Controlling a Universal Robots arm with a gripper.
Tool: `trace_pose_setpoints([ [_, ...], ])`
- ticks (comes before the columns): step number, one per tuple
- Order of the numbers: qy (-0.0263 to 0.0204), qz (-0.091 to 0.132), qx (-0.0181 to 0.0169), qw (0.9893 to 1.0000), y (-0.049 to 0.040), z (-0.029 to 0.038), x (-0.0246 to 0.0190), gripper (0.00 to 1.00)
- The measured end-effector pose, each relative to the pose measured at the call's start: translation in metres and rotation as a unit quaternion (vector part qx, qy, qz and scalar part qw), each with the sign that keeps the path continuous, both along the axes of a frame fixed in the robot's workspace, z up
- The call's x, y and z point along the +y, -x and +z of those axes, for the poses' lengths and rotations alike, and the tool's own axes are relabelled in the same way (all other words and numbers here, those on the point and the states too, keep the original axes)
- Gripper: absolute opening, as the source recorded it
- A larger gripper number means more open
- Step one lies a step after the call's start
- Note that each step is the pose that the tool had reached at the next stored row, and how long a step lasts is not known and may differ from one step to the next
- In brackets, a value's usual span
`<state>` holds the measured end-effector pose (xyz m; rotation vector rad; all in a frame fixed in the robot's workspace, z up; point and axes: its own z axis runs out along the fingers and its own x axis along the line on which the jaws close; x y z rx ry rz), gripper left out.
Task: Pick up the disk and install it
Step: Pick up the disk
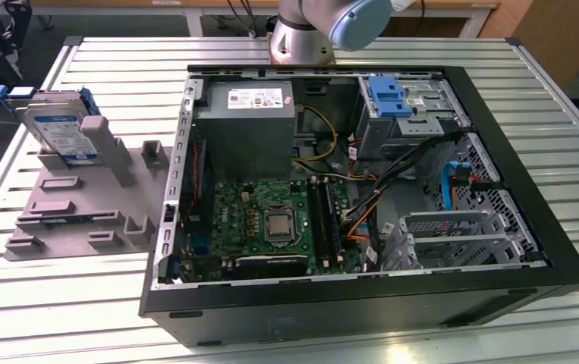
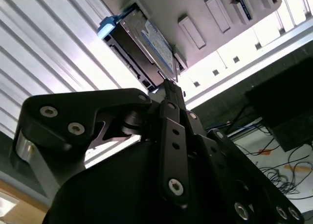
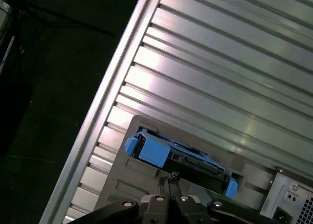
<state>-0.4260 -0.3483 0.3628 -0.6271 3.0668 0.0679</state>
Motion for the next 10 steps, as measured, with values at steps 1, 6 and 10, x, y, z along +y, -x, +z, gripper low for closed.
trace_pose_setpoints([
  [1, 0.0000, 0.009, 0.0000, 1.0000, 0.0000, -0.0002, 0.0000, 0.11],
  [6, 0.0001, 0.055, 0.0000, 0.9985, 0.0000, -0.0018, 0.0000, 0.11],
  [10, 0.0004, 0.082, 0.0001, 0.9966, 0.0000, -0.0031, 0.0000, 0.11],
])
